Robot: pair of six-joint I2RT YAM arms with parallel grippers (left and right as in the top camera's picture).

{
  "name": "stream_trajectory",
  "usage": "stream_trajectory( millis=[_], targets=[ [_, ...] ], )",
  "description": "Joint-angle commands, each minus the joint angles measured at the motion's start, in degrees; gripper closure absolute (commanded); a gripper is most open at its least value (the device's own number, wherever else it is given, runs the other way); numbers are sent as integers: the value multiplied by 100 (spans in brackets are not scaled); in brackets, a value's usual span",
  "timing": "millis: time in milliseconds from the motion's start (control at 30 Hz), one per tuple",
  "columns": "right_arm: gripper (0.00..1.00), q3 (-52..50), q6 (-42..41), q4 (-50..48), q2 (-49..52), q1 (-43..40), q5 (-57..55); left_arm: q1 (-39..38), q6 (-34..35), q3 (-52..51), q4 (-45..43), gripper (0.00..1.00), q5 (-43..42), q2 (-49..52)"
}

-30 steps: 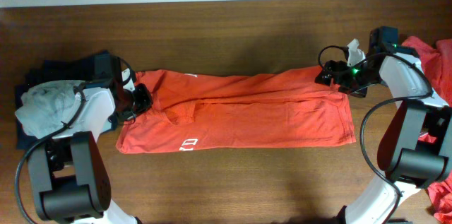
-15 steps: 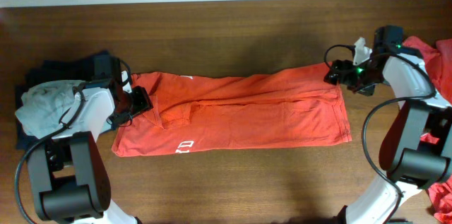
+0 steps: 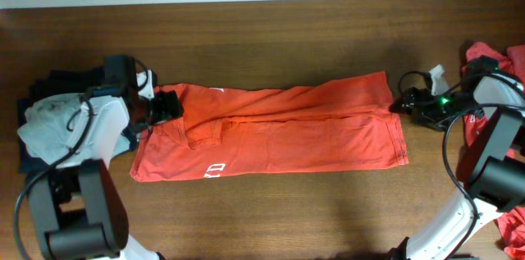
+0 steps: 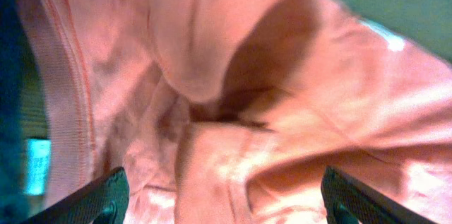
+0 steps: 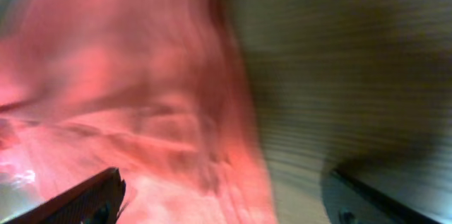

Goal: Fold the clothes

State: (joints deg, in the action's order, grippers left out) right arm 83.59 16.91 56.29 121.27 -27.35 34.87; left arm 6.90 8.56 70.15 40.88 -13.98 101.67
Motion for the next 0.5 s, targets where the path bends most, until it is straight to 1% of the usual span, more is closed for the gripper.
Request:
stream_trajectory(
  millis=[0, 167, 233, 333, 367, 400, 467],
  targets=[
    [4, -2, 560, 101, 413, 144, 586, 42, -422, 535, 219, 8, -166, -590],
    [3, -7, 610, 142, 664, 358, 586, 42, -437, 949, 514, 7, -168, -1198],
    [5, -7, 667, 179, 688, 452, 540, 42, -437, 968, 505, 6, -166, -1493],
    [11, -7, 667, 179, 688, 531, 520, 42, -437, 968, 507, 5, -127, -1858],
    [14, -7, 664, 179, 688, 546, 520, 42, -437, 968, 507, 5, -125, -1956],
    [20, -7, 664, 179, 688, 566, 520, 42, -437, 968, 507, 4, -127, -2072],
    [27, -7, 664, 173, 688, 599, 525, 42, -437, 968, 505, 4, -127, -2225]
  ],
)
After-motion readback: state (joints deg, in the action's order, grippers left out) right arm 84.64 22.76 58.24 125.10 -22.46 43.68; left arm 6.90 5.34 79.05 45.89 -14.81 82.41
